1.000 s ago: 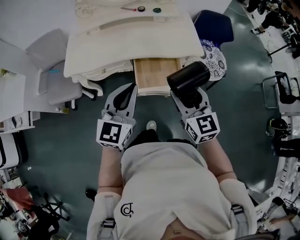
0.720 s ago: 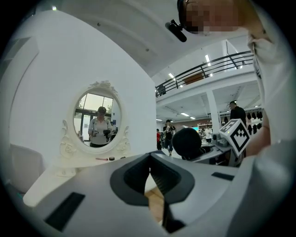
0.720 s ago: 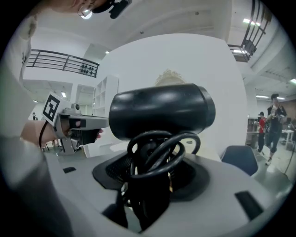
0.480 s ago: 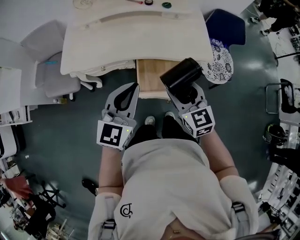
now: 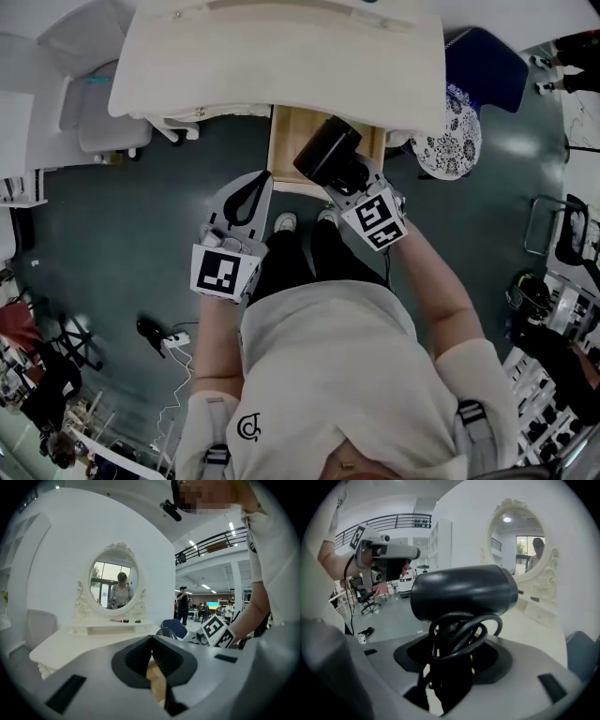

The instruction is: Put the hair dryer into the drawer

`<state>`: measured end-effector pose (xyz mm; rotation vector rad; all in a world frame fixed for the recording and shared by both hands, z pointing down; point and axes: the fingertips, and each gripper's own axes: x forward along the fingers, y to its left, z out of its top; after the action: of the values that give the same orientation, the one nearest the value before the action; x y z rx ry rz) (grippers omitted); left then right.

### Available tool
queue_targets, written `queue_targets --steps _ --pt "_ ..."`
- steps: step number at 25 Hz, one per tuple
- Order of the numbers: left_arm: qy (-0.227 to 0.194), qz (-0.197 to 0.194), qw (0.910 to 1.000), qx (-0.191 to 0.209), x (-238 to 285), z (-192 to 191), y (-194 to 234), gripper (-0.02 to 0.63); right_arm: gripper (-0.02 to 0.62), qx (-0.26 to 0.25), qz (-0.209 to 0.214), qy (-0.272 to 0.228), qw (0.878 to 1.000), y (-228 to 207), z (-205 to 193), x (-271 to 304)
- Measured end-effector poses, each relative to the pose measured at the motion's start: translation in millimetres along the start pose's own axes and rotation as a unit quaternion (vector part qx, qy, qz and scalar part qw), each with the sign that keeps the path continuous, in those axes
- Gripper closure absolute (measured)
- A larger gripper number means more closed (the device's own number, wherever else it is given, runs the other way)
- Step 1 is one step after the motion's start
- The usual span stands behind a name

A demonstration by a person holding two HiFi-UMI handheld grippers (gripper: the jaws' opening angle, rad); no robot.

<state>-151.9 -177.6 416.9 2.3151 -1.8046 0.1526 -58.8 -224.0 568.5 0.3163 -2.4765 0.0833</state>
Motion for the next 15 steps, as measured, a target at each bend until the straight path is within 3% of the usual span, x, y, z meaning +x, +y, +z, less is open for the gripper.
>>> queue_targets --steps 6,11,15 --pt "0.054 0.040 0.9973 -0.029 -7.1 -44.4 15.7 0.592 0.349 -0.049 0.066 0.088 0.993 6.6 -50.1 58.1" --pt "0.038 0.051 0.9972 -0.039 -0.3 -43.1 25.9 0.592 0.348 -0.077 0.103 0.156 0.979 3.0 -83.5 105.1" --pt "0.051 0.052 0.9963 -0.045 0.4 -54.9 35.4 0.592 0.348 -0.093 0.125 0.199 0.967 4.3 -107.3 130.6"
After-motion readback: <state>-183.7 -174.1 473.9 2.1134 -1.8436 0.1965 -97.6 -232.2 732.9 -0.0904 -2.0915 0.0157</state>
